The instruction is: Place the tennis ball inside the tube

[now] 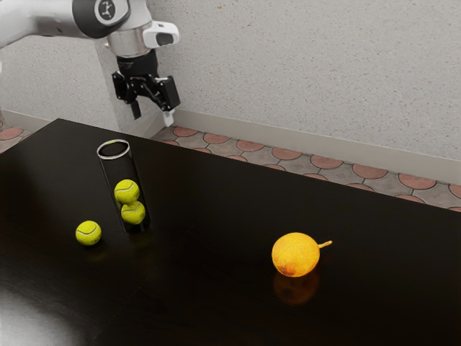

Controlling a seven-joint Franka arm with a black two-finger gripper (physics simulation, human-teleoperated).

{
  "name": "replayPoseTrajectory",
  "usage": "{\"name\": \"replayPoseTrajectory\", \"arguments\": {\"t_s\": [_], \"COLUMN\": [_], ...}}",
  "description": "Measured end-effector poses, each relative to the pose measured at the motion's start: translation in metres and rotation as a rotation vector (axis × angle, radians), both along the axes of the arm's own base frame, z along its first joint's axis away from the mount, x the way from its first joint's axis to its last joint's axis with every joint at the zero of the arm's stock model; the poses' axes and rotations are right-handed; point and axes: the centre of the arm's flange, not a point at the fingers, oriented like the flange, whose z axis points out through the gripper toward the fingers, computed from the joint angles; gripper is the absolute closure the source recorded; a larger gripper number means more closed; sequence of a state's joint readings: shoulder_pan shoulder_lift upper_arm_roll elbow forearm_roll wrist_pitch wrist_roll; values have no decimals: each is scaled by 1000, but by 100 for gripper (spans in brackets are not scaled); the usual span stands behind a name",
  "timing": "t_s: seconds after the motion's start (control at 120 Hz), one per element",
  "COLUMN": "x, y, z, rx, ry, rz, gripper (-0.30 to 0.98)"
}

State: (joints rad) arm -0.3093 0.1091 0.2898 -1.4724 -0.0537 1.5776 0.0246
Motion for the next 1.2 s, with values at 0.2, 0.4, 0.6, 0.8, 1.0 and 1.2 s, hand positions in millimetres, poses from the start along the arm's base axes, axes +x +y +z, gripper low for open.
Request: {"name": "replayPoseTrajectory", "arguments": {"t_s": [0.2, 0.4, 0.6, 0.8, 1.0, 1.2], "x": [-41, -73, -69, -78, -85, -97], "y": [30, 120, 139, 146, 179, 243], "z": [-32, -94, -139, -193, -233, -283], "rx": [-2, -20, -7, -4, 4, -4], "ry": [62, 126, 135, 195, 220, 211], "rz": [15, 167, 192, 189, 228, 335], "gripper": [2, 2, 2, 2, 2, 2]}}
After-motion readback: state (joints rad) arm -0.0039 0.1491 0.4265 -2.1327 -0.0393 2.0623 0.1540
